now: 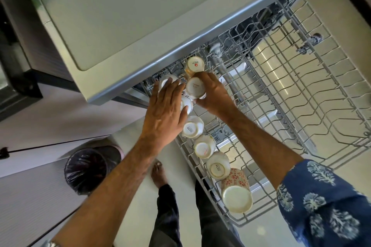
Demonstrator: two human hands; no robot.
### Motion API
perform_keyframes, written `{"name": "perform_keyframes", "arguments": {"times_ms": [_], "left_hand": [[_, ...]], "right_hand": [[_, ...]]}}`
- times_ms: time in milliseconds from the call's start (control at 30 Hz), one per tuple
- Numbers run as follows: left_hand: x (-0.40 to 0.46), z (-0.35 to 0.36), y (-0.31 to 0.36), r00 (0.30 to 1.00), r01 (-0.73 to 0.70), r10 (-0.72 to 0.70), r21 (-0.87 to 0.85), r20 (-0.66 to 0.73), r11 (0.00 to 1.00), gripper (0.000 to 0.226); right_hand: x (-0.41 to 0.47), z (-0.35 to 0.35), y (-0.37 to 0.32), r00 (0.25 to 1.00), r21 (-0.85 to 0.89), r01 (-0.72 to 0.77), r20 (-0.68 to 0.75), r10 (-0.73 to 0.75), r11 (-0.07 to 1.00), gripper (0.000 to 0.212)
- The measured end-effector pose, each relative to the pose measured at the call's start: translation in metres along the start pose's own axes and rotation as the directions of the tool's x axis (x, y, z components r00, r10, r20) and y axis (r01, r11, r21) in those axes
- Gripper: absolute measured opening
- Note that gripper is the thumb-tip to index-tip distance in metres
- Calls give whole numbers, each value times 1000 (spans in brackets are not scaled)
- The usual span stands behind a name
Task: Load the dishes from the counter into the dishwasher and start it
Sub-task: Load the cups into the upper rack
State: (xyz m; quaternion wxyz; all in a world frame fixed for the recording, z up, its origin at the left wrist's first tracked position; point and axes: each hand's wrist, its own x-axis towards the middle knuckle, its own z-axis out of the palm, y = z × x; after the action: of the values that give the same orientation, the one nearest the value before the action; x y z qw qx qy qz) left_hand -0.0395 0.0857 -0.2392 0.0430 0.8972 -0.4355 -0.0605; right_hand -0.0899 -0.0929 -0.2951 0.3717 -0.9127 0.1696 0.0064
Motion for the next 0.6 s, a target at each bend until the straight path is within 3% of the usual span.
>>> {"name": "perform_keyframes", "arguments": {"times_ms": [167,333,500,600], "left_hand": [[0,2,-1,1000,1,-1,1,7,1000,62],[0,4,-2,1000,0,0,10,-3,1000,62],[-1,4,-3,1000,-16,16,-10,-18,1000,61],[-4,0,-3,1000,-17,17,-22,0,1000,62]], "right_hand": [[-8,8,-4,999,-37,-8,-43,6,999,75],[-7,7,5,1000,-27,1,29,-1,1000,85],[-5,-1,3,977,62,-136,172,124,989,87],[-14,-16,-5,975,124,-175,161,154,977,78]]}}
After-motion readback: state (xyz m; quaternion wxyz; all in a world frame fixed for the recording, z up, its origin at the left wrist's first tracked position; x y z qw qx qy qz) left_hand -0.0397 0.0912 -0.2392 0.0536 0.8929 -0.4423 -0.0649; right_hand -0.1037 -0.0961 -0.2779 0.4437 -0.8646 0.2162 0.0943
